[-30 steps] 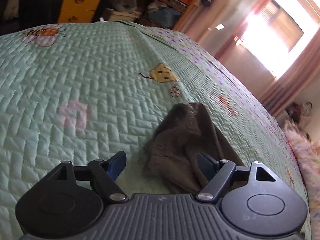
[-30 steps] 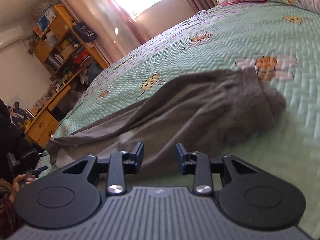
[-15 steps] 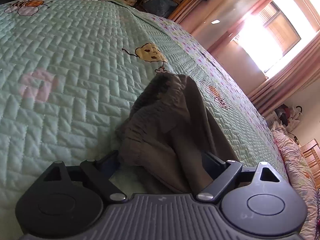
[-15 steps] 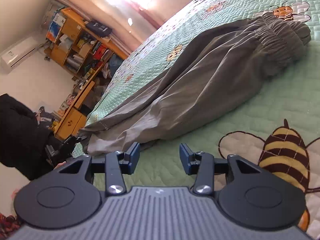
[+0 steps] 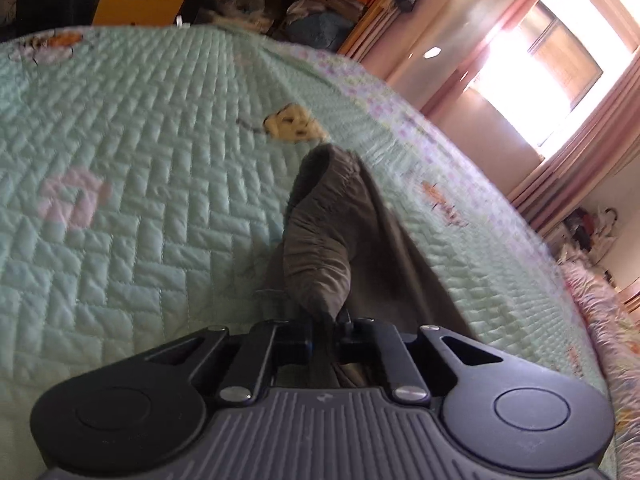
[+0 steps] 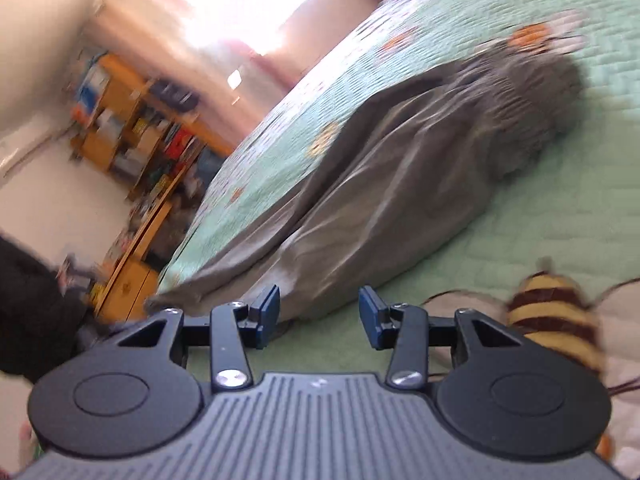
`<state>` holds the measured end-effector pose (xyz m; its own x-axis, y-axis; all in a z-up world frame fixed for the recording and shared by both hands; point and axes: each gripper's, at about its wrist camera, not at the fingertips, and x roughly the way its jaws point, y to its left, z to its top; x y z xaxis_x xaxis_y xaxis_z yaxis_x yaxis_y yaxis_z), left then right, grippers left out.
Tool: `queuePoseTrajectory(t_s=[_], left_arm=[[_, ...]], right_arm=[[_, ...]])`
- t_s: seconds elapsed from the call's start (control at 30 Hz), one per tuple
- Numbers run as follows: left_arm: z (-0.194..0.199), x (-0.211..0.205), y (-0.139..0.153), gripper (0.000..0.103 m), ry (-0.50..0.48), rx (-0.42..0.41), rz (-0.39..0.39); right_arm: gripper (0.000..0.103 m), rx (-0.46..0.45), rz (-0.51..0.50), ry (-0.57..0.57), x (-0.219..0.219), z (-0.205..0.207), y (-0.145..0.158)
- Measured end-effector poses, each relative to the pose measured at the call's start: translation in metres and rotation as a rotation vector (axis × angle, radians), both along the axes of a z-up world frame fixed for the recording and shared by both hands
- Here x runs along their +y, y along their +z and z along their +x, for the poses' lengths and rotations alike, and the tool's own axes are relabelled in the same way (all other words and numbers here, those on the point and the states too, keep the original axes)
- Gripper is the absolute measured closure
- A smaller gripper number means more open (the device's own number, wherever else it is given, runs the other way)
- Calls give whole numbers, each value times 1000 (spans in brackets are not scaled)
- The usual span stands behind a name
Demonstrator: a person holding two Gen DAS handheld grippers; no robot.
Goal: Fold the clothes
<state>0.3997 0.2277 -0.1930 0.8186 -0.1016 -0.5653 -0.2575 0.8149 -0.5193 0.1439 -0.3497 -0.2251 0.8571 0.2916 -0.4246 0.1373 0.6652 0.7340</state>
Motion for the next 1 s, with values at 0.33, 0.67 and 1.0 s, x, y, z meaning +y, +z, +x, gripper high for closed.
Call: queuePoseTrajectory(t_s=[0.33, 0.67, 1.0], left_arm=[[-75, 21, 41, 96, -9, 24, 98], [-63, 30, -10, 95, 68, 126, -24], [-62, 44, 25, 96, 160, 39, -56]], right_arm=[[41, 49, -50, -258, -70, -12, -6], [36, 48, -22, -387, -76, 46, -22], [94, 8, 225, -389, -75, -13, 4]])
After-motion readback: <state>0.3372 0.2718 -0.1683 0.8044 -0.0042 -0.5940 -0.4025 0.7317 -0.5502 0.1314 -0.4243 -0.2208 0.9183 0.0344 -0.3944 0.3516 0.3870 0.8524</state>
